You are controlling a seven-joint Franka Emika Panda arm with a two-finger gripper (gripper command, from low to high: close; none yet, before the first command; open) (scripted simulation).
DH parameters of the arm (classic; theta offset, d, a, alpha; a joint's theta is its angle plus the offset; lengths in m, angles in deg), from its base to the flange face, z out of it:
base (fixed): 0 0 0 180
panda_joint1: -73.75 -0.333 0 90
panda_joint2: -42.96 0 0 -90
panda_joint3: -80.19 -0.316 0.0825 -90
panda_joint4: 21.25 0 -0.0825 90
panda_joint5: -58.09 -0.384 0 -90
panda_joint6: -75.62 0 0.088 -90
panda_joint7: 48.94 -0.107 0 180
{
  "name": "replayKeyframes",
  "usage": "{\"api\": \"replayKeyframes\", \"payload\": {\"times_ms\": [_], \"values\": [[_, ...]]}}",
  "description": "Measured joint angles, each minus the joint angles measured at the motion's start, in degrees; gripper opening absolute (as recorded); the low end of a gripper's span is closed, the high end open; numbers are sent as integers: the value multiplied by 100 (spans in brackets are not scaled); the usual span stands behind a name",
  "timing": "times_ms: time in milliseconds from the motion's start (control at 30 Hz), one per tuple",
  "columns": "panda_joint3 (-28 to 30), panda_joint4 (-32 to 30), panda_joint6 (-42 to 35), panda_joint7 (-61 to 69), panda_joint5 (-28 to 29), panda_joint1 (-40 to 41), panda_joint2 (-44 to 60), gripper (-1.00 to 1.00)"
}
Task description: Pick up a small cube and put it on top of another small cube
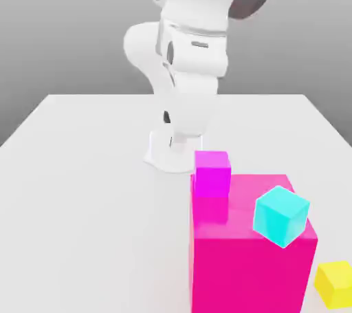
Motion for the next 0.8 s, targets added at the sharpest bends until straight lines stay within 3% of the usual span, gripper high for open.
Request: {"api": "replayKeyframes", "payload": {"times_ms": [633, 800], "values": [[429, -1371, -299, 3360, 2697, 475, 136, 100], [685, -1483, 783, 4499, 2011, -78, 589, 100]]}}
